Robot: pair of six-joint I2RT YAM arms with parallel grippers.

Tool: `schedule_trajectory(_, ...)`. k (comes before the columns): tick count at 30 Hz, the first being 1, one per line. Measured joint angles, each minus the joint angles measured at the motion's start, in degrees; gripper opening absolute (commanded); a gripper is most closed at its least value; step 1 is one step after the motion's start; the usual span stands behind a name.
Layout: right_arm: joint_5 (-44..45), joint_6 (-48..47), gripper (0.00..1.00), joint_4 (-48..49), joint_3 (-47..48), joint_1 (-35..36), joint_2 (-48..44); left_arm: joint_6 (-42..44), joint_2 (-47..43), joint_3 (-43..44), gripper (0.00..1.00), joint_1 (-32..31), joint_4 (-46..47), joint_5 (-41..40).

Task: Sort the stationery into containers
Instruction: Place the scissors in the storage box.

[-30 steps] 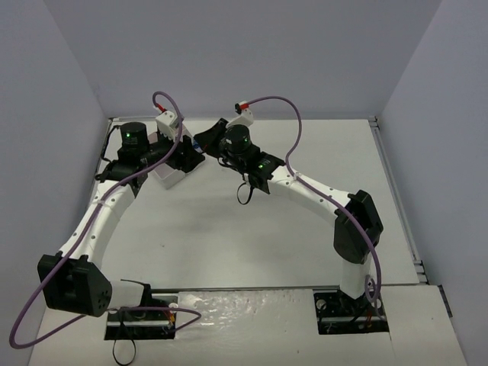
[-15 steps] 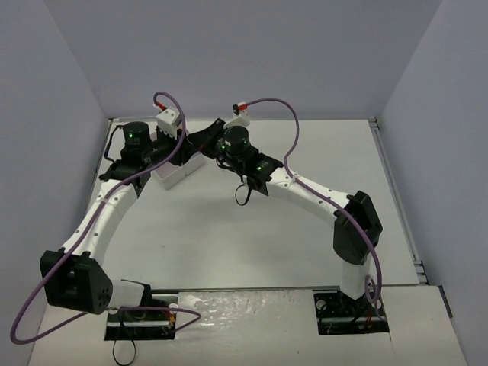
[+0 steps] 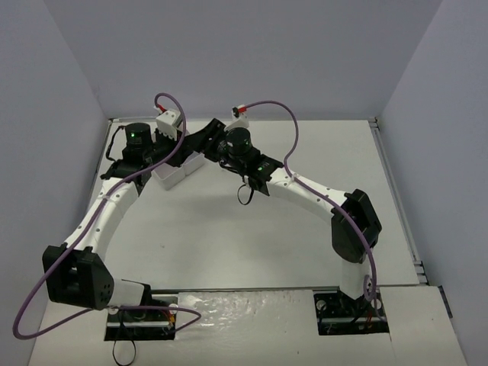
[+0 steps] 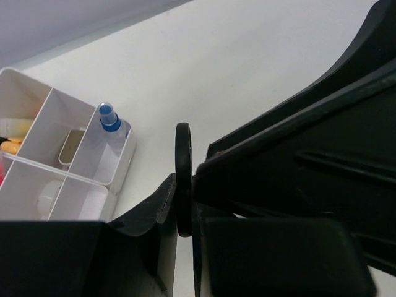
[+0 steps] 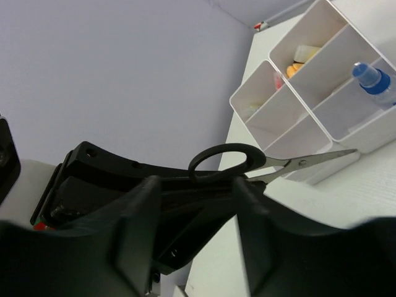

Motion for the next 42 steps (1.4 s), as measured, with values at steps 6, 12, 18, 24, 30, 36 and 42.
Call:
schedule_trajectory(6, -4.5, -1.3, 0.63, -2.0, -1.8, -3.0, 0.0, 1.8, 1.1, 0.0, 0.0, 1.6, -3.9, -1.3)
schedule_trajectory(12, -6.0, -4.2, 0.7, -4.2, -3.5, -4.7, -2.5, 3.3, 0.9, 0.4, 0.0, 3.1, -5.7, -1.8)
schedule_trajectory(18, -6.5, -7.3, 0.75, -8.7, -6.1, -5.8, -10.9, 3.9, 1.0, 1.8, 0.0, 5.3, -7.8, -1.7)
schedule_trajectory(24, -6.2, -10.0, 0.76, -10.1, -9.1, -8.6, -22.6, 5.3, 1.0, 5.0, 0.0, 9.7, -11.0, 0.0)
schedule_trajectory(30, -3.7, -13.3, 0.76, -12.5, -14.2, -11.0, -29.3, 12.0, 0.1, 9.0, 0.0, 16.3, -18.5, 1.7)
schedule_trajectory(36, -3.0, -15.0, 0.76, -16.2, -17.7, -12.3, -29.7, 18.3, 0.3, 9.2, 0.0, 17.6, -23.8, 2.9)
schedule_trajectory(42, -3.3, -15.8, 0.76, -17.9, -18.4, -13.6, -29.7, 21.5, 5.8, 9.2, 0.0, 17.5, -24.2, 4.7)
